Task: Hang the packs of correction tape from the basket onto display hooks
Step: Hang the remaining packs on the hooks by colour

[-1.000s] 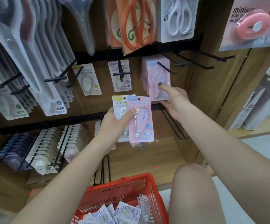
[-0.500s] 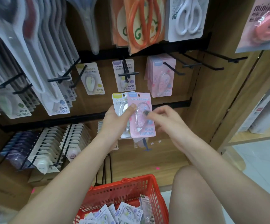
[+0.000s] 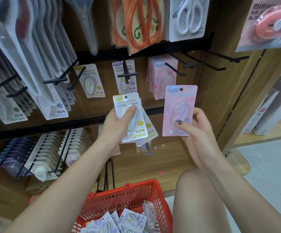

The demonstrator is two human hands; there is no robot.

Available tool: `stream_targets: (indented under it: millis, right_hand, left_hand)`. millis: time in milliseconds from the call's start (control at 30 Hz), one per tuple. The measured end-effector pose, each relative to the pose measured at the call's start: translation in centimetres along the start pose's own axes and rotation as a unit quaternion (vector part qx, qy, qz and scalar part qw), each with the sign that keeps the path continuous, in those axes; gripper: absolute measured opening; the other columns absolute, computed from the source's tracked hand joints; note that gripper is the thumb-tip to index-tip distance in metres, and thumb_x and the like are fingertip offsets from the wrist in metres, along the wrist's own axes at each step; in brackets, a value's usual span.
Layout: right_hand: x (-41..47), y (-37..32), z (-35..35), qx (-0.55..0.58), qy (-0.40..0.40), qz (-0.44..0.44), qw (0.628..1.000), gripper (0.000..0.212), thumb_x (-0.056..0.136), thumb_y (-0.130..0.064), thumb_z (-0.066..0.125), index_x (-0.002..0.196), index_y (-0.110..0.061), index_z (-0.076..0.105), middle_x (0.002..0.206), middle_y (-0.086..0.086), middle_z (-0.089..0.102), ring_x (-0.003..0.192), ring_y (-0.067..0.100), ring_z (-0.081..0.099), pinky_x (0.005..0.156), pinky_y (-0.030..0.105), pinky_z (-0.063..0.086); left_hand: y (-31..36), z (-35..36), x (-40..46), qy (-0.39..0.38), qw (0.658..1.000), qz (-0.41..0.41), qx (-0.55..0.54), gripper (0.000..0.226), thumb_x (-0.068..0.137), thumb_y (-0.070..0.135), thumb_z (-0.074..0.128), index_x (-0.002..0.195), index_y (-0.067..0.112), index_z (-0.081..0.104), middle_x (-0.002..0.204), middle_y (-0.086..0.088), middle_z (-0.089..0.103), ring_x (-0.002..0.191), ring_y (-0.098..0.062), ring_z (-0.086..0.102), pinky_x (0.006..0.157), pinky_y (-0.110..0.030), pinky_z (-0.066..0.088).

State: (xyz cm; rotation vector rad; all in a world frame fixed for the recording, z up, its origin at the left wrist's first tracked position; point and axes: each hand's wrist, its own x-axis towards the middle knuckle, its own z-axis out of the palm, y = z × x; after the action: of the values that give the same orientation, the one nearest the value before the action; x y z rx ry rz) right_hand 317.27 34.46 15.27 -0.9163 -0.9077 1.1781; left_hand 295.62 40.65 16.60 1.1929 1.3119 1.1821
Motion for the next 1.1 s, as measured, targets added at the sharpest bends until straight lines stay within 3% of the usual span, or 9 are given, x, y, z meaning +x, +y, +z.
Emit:
stream_targets:
  millis: [167, 333, 633, 733, 1000, 1100]
  right_hand:
    - [0.8, -2.3, -0.1, -0.013, 0.007, -0.047, 0.999, 0.032, 0.091, -0.002, 0.07, 0.118, -0.015, 0.06, 0.111, 0.003, 0.075, 0.106, 0.021, 0.072, 0.089, 0.041, 0.058]
    - [1.0, -2.8, 0.7, -0.032, 0.022, -0.025, 0.999, 0.032, 0.098, -0.004, 0.064, 0.13, -0.01, 0.062, 0.121, 0.004, 0.076, 0.112, 0.023, 0.073, 0.096, 0.044, 0.059]
    - [2.4, -2.2, 2.2, -0.068, 0.073, -0.009, 0.995, 0.03, 0.097, -0.014, 0.071, 0.126, -0.011, 0.066, 0.118, 0.006, 0.076, 0.109, 0.022, 0.074, 0.092, 0.039, 0.061]
    - [5.6, -2.0, 2.7, -0.058, 0.1, 0.032, 0.993, 0.041, 0.093, -0.023, 0.078, 0.128, -0.009, 0.063, 0.12, 0.005, 0.074, 0.107, 0.02, 0.075, 0.088, 0.034, 0.062]
    - [10.9, -1.1, 3.9, -0.062, 0.127, 0.105, 0.984, 0.063, 0.084, -0.027, 0.087, 0.132, -0.008, 0.052, 0.133, 0.01, 0.064, 0.115, 0.026, 0.067, 0.105, 0.038, 0.056]
    - [9.6, -0.2, 4.2, -0.182, 0.164, 0.111, 0.963, 0.084, 0.081, -0.044, 0.083, 0.147, -0.014, 0.04, 0.14, 0.006, 0.052, 0.12, 0.025, 0.057, 0.098, 0.037, 0.047]
  left_hand:
    - [0.5, 0.5, -0.3, -0.01, 1.0, 0.003, 0.003, 0.023, 0.099, 0.044, 0.068, 0.118, 0.033, 0.07, 0.111, 0.007, 0.078, 0.1, -0.018, 0.077, 0.092, -0.051, 0.062]
    - [0.6, 0.5, -0.6, -0.006, 1.0, 0.001, 0.0, 0.024, 0.098, 0.043, 0.069, 0.119, 0.031, 0.069, 0.112, 0.006, 0.078, 0.1, -0.018, 0.077, 0.091, -0.051, 0.062]
    - [1.0, 0.1, -1.0, -0.018, 1.0, -0.007, -0.021, 0.026, 0.098, 0.042, 0.068, 0.119, 0.027, 0.07, 0.11, 0.003, 0.079, 0.099, -0.02, 0.078, 0.091, -0.049, 0.062]
    - [1.3, -0.2, -1.4, -0.038, 0.998, -0.017, -0.039, 0.026, 0.101, 0.038, 0.066, 0.122, 0.023, 0.07, 0.111, -0.001, 0.079, 0.101, -0.023, 0.077, 0.088, -0.044, 0.063]
    - [1.4, -2.8, -2.4, -0.074, 0.993, -0.05, -0.078, 0.028, 0.103, 0.038, 0.06, 0.124, 0.021, 0.069, 0.114, -0.004, 0.079, 0.101, -0.024, 0.077, 0.089, -0.044, 0.062]
    - [1.2, -3.8, -2.5, -0.063, 0.994, -0.044, -0.074, 0.028, 0.104, 0.038, 0.059, 0.124, 0.022, 0.069, 0.113, -0.002, 0.079, 0.101, -0.023, 0.077, 0.088, -0.045, 0.062]
